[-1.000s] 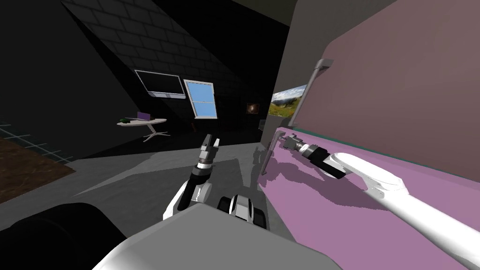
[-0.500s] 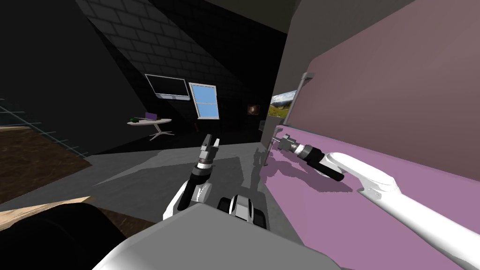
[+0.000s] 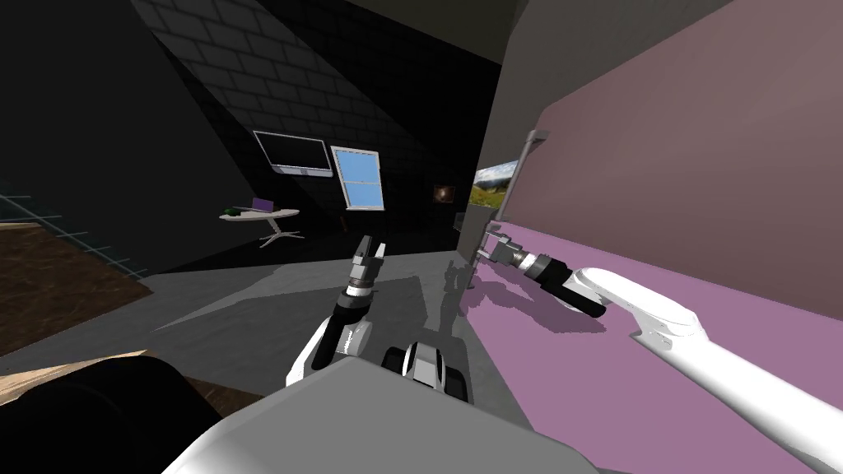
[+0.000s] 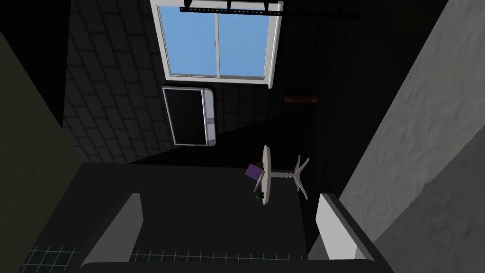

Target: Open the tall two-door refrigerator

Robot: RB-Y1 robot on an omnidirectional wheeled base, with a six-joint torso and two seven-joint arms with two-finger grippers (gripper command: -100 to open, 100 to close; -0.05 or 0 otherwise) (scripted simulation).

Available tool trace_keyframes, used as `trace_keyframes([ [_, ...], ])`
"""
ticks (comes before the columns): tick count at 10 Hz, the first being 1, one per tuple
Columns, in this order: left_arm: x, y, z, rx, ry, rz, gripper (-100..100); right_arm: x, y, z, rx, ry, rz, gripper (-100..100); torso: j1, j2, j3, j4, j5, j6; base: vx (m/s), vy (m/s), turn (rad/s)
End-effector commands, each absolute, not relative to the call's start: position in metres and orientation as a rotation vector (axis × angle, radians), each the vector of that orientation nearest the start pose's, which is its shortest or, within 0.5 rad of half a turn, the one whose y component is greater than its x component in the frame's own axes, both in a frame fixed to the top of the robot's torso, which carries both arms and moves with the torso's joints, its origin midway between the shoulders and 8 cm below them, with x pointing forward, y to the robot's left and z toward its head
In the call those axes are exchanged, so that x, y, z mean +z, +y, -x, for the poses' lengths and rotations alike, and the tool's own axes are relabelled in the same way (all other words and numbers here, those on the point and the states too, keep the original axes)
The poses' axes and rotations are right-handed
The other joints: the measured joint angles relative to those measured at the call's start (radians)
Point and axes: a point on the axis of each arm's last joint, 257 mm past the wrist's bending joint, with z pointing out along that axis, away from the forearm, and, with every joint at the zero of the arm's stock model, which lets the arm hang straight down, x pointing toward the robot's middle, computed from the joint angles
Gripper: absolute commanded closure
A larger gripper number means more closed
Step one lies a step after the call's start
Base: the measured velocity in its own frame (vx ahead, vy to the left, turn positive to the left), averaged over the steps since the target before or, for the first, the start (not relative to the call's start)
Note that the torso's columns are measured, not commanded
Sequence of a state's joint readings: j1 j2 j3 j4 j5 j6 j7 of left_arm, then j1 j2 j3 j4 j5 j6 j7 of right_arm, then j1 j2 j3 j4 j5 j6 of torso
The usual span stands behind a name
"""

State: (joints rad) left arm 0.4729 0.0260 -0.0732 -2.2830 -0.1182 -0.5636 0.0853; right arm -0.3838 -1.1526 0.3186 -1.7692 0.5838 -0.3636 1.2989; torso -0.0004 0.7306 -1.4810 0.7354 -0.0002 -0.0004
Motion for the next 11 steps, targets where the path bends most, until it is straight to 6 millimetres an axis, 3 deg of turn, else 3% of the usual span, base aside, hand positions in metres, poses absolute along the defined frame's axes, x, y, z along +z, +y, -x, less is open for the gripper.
trace_keyframes([
  [1,0.044,0.232,-0.338,-1.415,0.626,0.53,0,0.016,-0.221,-0.544,-0.675,0.658,1.426,-100,-0.001,0.005,0.003,0.002,0.0,0.0,0.204,-0.008,-0.034],
  [7,0.044,0.232,-0.338,-1.415,0.626,0.53,0,0.012,-0.297,-0.577,-0.827,0.806,1.378,-100,0.001,0.007,0.005,0.003,0.001,0.0,0.172,0.008,-0.034],
  [10,0.044,0.232,-0.338,-1.415,0.626,0.53,0,0.012,-0.319,-0.584,-0.87,0.845,1.364,-100,0.0,0.011,0.007,0.003,0.0,0.0,0.123,-0.002,-0.021],
  [11,0.044,0.232,-0.338,-1.415,0.626,0.53,0,0.012,-0.313,-0.581,-0.856,0.834,1.368,-100,0.0,0.011,0.007,0.004,0.0,0.001,0.053,-0.004,-0.007],
])
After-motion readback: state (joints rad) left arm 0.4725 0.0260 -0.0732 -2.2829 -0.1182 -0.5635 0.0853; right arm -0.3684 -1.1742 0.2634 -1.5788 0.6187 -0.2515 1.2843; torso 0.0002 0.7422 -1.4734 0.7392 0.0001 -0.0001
